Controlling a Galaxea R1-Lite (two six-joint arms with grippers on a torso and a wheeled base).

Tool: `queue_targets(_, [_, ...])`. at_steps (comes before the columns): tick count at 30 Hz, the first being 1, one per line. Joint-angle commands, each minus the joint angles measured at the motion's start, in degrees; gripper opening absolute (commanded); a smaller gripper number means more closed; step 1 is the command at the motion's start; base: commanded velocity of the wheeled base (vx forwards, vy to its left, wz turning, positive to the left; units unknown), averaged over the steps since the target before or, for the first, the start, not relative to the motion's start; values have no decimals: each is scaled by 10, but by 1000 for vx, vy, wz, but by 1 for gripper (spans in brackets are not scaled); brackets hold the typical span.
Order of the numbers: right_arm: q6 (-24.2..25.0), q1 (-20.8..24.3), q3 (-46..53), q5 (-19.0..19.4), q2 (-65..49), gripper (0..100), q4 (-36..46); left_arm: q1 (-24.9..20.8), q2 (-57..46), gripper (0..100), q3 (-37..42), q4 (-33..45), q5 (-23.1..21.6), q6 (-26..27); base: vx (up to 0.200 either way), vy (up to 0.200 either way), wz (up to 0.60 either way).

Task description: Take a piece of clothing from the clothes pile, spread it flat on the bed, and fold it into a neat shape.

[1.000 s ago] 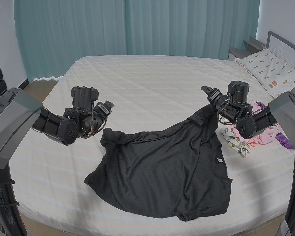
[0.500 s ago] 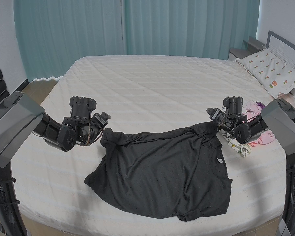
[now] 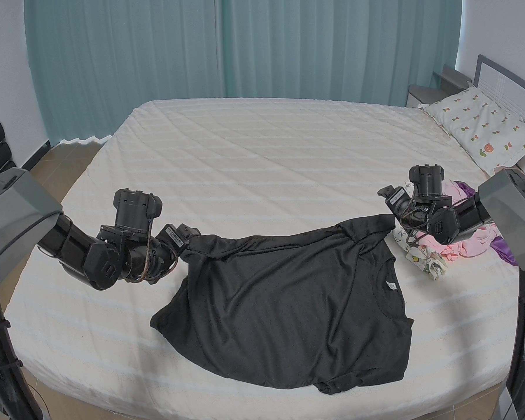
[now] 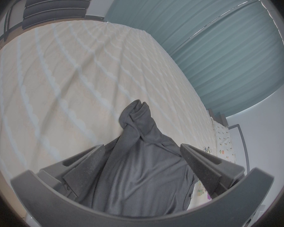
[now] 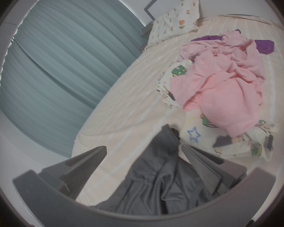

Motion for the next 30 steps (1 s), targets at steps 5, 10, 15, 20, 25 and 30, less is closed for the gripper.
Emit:
queue_targets(5, [-60,21,319,27,-131,100,-200,-3,-150,100,173,-18,-53,1,0,0,0])
queue_targets(10, [-103,35,490,38,-176,100,-288,-9,-178,100,259,-46,-74,3,0,0,0])
queue_targets(15, [-103,31,596,39,-195,100,-360,-8,-148,100,287,-58,-76,2,0,0,0])
queue_targets(20, [-112,36,632,33,-220,100,-366,-8,-80,100,283,-59,-69,4,0,0,0])
queue_targets(25, [-111,34,641,38,-200,100,-369,3,-53,100,282,-59,-68,4,0,0,0])
queue_targets(30, [-110,36,644,38,-181,100,-375,8,-54,100,281,-59,-68,4,0,0,0])
